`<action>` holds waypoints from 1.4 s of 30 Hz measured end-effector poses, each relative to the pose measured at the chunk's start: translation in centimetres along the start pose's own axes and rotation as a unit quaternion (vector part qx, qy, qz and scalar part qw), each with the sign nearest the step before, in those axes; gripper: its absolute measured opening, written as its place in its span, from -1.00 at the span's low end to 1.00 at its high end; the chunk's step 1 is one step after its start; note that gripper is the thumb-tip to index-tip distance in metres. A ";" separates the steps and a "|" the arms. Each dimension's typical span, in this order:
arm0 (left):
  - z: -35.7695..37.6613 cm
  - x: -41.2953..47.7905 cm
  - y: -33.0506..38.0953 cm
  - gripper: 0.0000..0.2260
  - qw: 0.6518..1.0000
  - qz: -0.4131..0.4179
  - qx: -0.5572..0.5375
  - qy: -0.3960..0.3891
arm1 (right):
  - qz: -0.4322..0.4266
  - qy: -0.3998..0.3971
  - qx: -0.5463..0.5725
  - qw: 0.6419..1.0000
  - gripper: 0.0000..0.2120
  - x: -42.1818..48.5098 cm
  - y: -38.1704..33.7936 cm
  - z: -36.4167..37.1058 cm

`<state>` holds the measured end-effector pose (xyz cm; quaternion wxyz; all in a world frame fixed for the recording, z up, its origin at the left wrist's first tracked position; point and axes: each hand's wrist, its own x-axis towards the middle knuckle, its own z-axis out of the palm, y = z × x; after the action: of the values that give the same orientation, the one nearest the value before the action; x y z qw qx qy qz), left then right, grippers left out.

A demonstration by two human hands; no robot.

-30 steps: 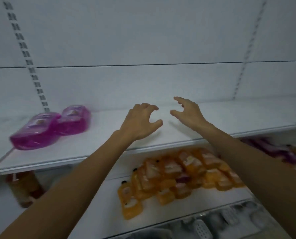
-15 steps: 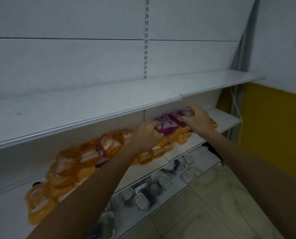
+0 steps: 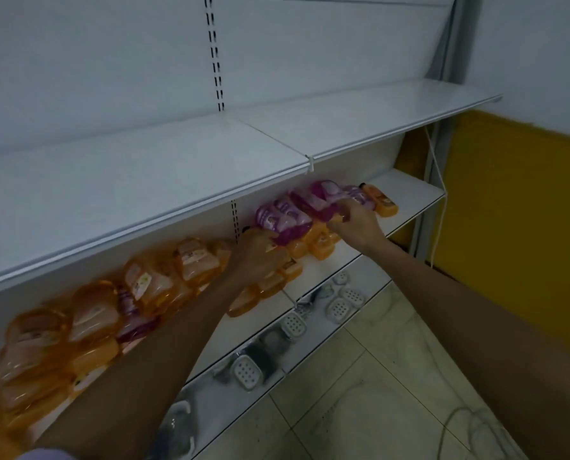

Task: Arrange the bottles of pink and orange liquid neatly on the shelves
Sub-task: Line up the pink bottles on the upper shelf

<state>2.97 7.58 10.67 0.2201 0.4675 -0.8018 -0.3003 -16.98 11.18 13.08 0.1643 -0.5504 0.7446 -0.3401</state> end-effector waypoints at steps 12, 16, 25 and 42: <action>7.8 12.5 -5.0 -0.70 0.975 -0.204 -0.072 0.042 | 0.028 -0.085 -0.021 0.996 -0.56 14.1 10.1 3.1; 10.5 16.6 -7.1 -0.66 0.940 -0.297 -0.124 0.115 | -0.061 -0.112 -0.066 0.990 -0.59 19.5 11.9 5.2; 14.5 22.7 -7.5 -0.40 0.845 -0.428 -0.227 0.225 | -0.090 -0.223 -0.108 0.965 -0.20 27.7 14.8 8.3; 14.5 20.2 -3.3 -0.55 0.802 -0.475 -0.289 0.221 | 0.170 -0.314 0.261 0.897 -0.37 28.1 15.7 7.0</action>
<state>-13.57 -7.55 -0.64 0.3456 0.7583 -0.2853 -0.4735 -33.27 -14.74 0.92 0.5829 -0.4309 0.6210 -0.2983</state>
